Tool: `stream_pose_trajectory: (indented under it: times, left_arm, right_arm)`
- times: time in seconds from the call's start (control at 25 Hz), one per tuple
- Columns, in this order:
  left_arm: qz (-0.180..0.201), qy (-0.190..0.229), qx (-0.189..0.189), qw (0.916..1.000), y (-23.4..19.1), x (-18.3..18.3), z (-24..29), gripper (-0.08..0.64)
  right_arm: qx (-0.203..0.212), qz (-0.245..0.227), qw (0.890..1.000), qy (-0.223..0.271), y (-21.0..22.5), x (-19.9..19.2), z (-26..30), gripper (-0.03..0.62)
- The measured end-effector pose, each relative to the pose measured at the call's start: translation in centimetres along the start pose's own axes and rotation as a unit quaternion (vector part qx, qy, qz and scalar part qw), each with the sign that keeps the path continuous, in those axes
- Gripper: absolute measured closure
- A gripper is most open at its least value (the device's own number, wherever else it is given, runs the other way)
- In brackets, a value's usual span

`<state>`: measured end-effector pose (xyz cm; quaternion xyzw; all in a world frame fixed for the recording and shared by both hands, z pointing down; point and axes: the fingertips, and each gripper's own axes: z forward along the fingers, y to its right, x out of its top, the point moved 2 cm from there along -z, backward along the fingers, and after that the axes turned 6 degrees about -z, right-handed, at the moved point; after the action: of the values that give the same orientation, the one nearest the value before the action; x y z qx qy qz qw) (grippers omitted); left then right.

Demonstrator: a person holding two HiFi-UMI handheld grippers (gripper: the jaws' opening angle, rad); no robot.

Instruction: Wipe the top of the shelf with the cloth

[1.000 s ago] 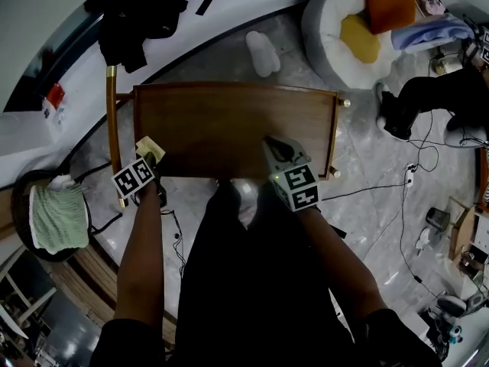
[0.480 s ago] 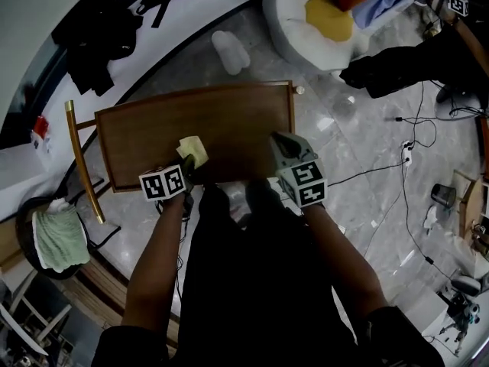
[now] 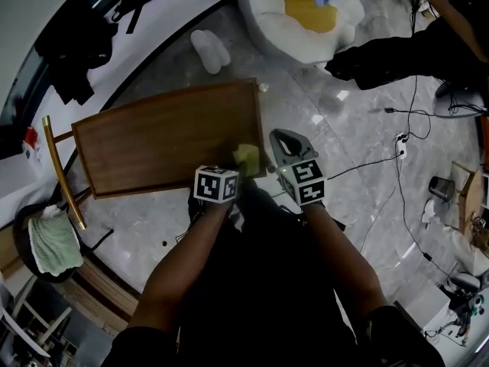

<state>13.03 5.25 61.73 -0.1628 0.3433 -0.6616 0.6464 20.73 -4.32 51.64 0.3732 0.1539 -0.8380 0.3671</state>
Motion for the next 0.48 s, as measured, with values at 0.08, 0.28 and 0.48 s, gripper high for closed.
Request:
stream_pose_trajectory:
  times: [0.08,0.28,0.48]
  left_arm:
    - [0.001,-0.006,0.004,1.0,0.6,-0.7,1.2,0.534]
    - [0.017,-0.001,0.019,0.9997,0.8,-0.3,1.1,0.534]
    - [0.011,0.006,0.01,0.9999,0.1,-0.5,0.5,0.534]
  right_arm:
    - [0.004,-0.004,1.0,0.0,0.4,-0.3,-0.1,0.563]
    - [0.014,-0.011,1.0,-0.003,0.2,-0.6,0.3,0.563]
    - [0.029,-0.02,0.999,-0.005,-1.7,0.0,1.0,0.563]
